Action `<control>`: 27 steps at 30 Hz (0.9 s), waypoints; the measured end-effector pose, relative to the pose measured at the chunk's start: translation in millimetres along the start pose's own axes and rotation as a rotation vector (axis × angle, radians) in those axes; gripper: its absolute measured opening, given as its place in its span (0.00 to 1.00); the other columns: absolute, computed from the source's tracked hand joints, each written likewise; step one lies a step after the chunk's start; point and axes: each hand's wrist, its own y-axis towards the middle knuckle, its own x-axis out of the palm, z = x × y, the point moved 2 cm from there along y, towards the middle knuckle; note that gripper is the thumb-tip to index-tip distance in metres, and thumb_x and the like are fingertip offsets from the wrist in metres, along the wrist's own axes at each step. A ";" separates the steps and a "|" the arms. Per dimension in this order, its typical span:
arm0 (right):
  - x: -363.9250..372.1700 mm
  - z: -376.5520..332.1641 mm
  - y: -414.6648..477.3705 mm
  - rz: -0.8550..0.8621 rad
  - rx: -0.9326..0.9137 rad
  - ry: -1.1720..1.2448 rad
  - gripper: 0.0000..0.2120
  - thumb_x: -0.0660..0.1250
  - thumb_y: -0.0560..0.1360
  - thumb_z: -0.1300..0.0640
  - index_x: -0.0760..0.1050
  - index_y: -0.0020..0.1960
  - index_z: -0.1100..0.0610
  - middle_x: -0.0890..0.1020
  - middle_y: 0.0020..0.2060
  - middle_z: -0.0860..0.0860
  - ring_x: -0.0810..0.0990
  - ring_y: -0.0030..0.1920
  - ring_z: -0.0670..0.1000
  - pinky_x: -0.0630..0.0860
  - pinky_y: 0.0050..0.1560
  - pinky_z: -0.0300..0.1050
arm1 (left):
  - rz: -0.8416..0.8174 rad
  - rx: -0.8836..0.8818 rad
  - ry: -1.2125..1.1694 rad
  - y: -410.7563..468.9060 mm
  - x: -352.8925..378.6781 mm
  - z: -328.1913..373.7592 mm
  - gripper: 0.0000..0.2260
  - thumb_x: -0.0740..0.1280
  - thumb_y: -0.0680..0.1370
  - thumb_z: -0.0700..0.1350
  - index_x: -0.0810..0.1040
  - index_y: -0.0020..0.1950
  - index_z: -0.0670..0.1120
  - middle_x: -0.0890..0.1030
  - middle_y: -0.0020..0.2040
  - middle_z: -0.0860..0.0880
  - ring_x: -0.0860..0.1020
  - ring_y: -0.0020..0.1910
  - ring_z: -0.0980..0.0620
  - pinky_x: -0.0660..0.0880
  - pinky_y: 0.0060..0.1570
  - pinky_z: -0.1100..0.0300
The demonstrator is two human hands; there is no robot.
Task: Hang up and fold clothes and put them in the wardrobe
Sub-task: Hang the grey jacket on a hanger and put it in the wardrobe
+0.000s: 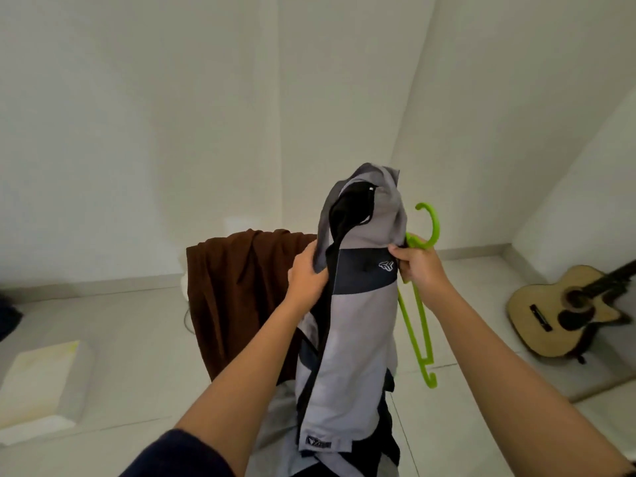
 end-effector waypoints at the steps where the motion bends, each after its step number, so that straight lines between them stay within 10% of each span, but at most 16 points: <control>1: -16.6 -4.6 -4.1 0.024 -0.004 0.017 0.14 0.61 0.75 0.71 0.68 0.35 0.56 0.62 0.15 0.43 0.57 0.16 0.41 0.52 0.18 0.34 | -0.033 -0.004 0.089 0.1 11.6 6.3 0.12 0.64 0.77 0.50 0.75 0.60 0.50 0.81 0.52 0.51 0.79 0.52 0.50 0.74 0.53 0.53; 8: -147.3 -48.2 -59.1 0.293 -0.066 -0.017 0.16 0.65 0.74 0.66 0.66 0.30 0.53 0.65 0.17 0.45 0.61 0.18 0.43 0.55 0.21 0.37 | 0.021 0.059 -0.002 -7.9 76.6 86.8 0.13 0.58 0.82 0.43 0.68 0.37 0.43 0.71 0.33 0.50 0.70 0.37 0.50 0.66 0.41 0.56; 16: -258.8 -56.3 -139.9 0.224 -0.088 -0.658 0.12 0.59 0.76 0.69 0.70 0.40 0.53 0.70 0.31 0.46 0.69 0.33 0.44 0.66 0.32 0.34 | -0.200 0.510 -0.030 -44.7 173.7 260.0 0.10 0.58 0.81 0.39 0.74 0.42 0.46 0.76 0.37 0.53 0.71 0.34 0.61 0.66 0.37 0.74; 21: -308.5 -53.2 -174.9 0.268 -0.164 -0.128 0.18 0.65 0.73 0.66 0.75 0.62 0.59 0.67 0.24 0.48 0.63 0.20 0.43 0.61 0.23 0.33 | -0.325 0.798 0.131 -81.0 215.6 337.7 0.09 0.60 0.78 0.37 0.73 0.40 0.47 0.74 0.35 0.51 0.71 0.36 0.54 0.64 0.35 0.67; 27: -321.9 -73.6 -205.9 0.260 -0.182 -0.431 0.08 0.74 0.70 0.54 0.76 0.44 0.54 0.79 0.31 0.44 0.78 0.34 0.43 0.70 0.32 0.34 | -0.403 0.784 0.276 -107.3 261.9 363.1 0.11 0.60 0.80 0.43 0.70 0.37 0.47 0.72 0.31 0.54 0.71 0.36 0.49 0.67 0.38 0.56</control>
